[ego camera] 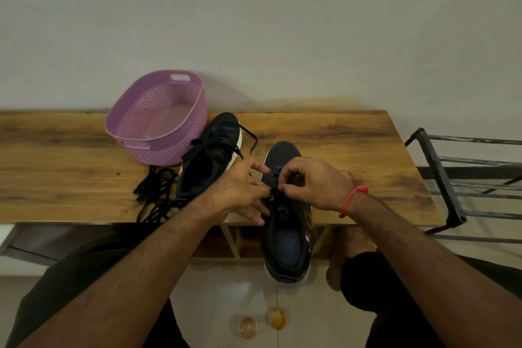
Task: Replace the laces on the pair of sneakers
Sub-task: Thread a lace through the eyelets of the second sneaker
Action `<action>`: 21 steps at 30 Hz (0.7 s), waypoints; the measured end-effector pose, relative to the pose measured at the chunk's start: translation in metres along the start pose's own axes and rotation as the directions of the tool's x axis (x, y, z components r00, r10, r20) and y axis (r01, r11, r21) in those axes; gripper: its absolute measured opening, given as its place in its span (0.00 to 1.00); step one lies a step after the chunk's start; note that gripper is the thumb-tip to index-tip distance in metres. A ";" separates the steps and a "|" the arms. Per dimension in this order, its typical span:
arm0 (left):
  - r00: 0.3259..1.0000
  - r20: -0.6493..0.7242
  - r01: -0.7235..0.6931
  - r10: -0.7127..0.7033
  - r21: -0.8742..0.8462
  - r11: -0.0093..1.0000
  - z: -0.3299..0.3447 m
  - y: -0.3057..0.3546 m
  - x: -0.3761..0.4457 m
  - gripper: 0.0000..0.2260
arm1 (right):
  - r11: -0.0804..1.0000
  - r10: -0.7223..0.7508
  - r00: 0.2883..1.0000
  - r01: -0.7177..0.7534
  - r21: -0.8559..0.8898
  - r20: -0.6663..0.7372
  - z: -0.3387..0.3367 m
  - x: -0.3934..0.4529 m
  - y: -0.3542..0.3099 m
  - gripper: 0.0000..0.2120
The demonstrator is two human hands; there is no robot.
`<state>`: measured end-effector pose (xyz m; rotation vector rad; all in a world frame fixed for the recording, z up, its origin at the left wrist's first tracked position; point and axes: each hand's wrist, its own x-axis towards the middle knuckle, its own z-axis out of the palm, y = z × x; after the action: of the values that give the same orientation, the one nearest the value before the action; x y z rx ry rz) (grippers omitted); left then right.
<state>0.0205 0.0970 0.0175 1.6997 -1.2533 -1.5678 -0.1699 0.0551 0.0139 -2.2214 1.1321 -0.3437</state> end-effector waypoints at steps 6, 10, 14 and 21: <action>0.998 0.041 0.043 -0.040 -0.079 0.996 -0.003 0.004 -0.001 0.17 | 0.998 -0.001 1.000 0.001 -0.061 -0.005 0.005 0.000 0.000 0.03; 0.999 0.032 0.024 -0.022 -0.054 0.998 -0.005 0.002 -0.001 0.17 | 0.996 0.006 1.000 -0.006 -0.094 -0.001 0.010 0.003 0.000 0.04; 1.000 0.024 0.019 -0.018 -0.037 0.999 -0.007 -0.001 0.002 0.16 | 0.994 0.023 1.000 -0.024 -0.103 -0.010 0.011 0.004 -0.001 0.06; 1.000 0.023 0.017 -0.016 -0.030 0.999 -0.008 -0.002 0.006 0.17 | 0.993 0.024 1.000 -0.024 -0.115 -0.005 0.011 0.004 -0.002 0.06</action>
<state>0.0285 0.0908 0.0143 1.6818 -1.2232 -1.6121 -0.1608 0.0575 0.0067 -2.3051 1.2070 -0.2784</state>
